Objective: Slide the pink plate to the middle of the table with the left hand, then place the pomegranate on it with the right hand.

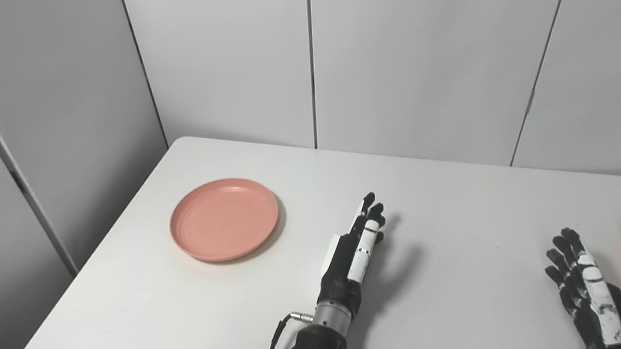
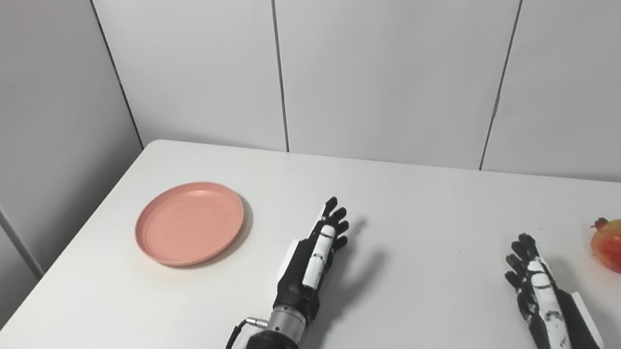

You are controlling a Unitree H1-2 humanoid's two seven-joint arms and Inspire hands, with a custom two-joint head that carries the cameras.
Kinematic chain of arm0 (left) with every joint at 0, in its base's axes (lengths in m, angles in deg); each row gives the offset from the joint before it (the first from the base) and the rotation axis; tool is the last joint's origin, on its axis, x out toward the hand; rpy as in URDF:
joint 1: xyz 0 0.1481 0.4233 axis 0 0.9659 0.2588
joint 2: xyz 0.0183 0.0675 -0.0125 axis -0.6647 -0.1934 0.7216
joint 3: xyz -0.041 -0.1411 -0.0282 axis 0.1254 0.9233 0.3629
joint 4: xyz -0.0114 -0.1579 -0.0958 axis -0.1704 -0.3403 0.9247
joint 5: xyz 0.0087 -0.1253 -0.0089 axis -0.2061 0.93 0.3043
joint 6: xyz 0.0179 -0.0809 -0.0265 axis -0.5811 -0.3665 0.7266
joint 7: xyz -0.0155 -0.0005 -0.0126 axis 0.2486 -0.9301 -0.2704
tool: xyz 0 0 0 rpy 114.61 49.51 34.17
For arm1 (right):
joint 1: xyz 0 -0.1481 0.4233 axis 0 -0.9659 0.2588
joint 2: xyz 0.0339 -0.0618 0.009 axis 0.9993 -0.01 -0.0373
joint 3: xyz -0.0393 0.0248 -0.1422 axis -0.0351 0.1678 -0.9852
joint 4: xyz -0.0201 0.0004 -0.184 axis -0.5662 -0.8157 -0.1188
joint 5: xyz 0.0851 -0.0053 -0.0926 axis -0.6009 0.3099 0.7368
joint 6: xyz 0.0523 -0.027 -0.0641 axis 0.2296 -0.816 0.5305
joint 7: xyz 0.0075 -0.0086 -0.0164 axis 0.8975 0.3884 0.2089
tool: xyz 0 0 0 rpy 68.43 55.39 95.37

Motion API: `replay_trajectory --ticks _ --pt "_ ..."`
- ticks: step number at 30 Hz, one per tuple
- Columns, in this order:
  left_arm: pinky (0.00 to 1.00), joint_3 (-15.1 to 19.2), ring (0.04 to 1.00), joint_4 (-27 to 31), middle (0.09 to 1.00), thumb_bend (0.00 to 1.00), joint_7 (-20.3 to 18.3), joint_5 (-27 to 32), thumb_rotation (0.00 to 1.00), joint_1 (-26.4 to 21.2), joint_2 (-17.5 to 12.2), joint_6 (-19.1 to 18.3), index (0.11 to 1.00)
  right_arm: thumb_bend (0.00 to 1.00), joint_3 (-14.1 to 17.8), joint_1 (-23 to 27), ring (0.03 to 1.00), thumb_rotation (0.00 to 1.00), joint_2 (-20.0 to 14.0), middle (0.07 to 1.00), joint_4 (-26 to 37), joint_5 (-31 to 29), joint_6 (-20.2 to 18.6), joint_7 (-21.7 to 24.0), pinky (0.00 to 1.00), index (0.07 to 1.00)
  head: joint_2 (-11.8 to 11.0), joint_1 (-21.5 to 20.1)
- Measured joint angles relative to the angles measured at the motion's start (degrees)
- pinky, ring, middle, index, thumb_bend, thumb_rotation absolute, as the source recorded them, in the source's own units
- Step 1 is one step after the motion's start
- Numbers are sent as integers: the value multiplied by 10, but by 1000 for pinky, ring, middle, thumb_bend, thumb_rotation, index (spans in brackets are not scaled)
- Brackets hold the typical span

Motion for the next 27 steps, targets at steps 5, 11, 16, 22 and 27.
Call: replay_trajectory --ticks 5,11,16,22,27 --pt "969 4 964 28 983 401 -7 12 1000 17 -2 -16 982 55 0 0 1000 1000 0 1000 2 0 -5 0 1000 1000 -4 1" --pt "953 16 960 61 981 413 -15 12 1000 23 -20 -22 983 52 0 0 1000 1000 0 1000 2 2 -5 0 1000 1000 -7 -1" --pt "966 21 966 112 983 428 -15 12 1000 23 -27 -37 986 36 -1 0 1000 1000 0 1000 2 4 -5 0 1000 1000 -13 -1" --pt "965 28 961 165 973 411 -16 14 1000 20 -28 -77 976 42 -2 -1 1000 1000 0 1000 3 4 -5 0 1000 1000 -15 2" --pt "985 38 961 185 970 430 -16 29 1000 14 -36 -99 974 32 -2 -2 1000 1000 1 1000 7 4 -5 -1 1000 1000 -19 5"
